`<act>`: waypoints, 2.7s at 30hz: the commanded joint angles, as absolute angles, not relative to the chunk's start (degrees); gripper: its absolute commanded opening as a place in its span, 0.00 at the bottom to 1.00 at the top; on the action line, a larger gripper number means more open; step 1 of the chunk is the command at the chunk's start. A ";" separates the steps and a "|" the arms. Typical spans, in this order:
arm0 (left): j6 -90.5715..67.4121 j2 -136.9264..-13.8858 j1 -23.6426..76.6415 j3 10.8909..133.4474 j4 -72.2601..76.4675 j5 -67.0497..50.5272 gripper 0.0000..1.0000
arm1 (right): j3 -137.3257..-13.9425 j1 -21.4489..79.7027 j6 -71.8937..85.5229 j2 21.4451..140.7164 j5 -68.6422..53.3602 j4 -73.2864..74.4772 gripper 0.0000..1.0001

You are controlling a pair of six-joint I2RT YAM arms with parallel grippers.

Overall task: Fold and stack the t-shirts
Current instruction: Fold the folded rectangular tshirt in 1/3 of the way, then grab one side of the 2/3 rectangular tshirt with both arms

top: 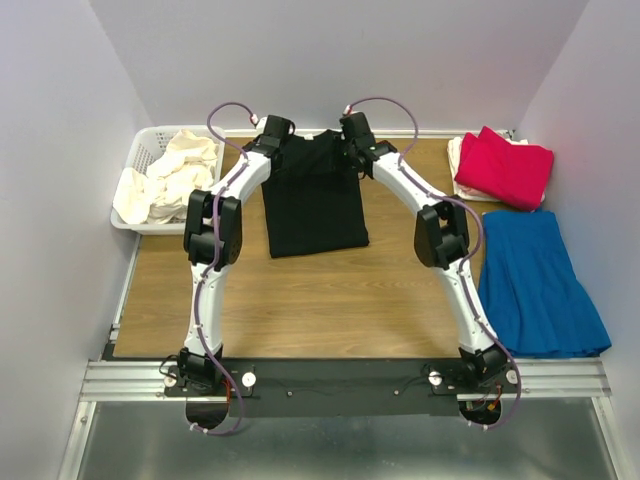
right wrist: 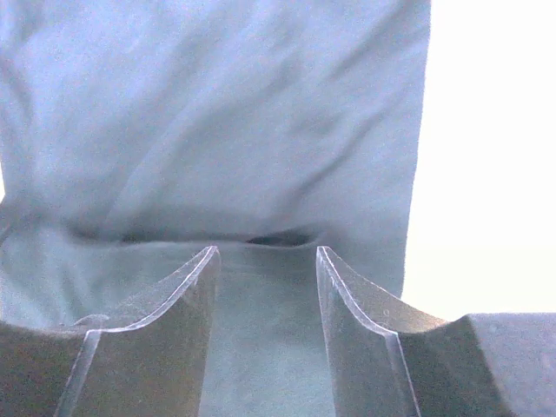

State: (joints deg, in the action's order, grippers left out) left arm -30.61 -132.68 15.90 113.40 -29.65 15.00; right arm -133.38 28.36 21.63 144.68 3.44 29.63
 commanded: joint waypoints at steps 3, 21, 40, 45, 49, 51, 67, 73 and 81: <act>-30.76 -129.21 15.21 112.42 -30.67 19.86 0.25 | -131.06 21.81 23.12 140.46 11.60 29.79 0.60; -30.50 -96.79 15.64 68.66 -25.14 3.78 0.35 | -89.40 21.36 14.41 111.54 -12.47 32.18 0.72; -34.19 -91.23 15.91 52.56 -15.47 -5.97 0.60 | -71.28 21.36 19.24 108.10 -22.23 19.16 0.70; -34.80 -91.41 15.82 50.54 -14.94 -6.42 0.58 | -69.44 21.36 20.21 108.54 -23.73 17.58 0.69; -34.72 -92.46 15.82 50.10 -15.12 -6.15 0.59 | -68.03 21.36 20.74 108.90 -24.61 16.53 0.68; -34.54 -93.51 15.91 50.10 -14.51 -6.06 0.59 | -67.42 21.27 20.83 109.16 -24.96 15.91 0.68; -34.19 -97.38 16.08 46.24 -8.27 -10.28 0.25 | -66.71 21.45 21.97 113.99 -28.92 12.83 0.35; -33.66 -97.30 16.87 45.53 -8.35 -10.99 0.00 | -63.64 21.45 22.24 112.42 -29.18 12.74 0.01; -38.39 -85.37 26.00 46.58 -21.15 -1.25 0.00 | -53.80 21.53 22.94 101.27 -30.58 12.83 0.01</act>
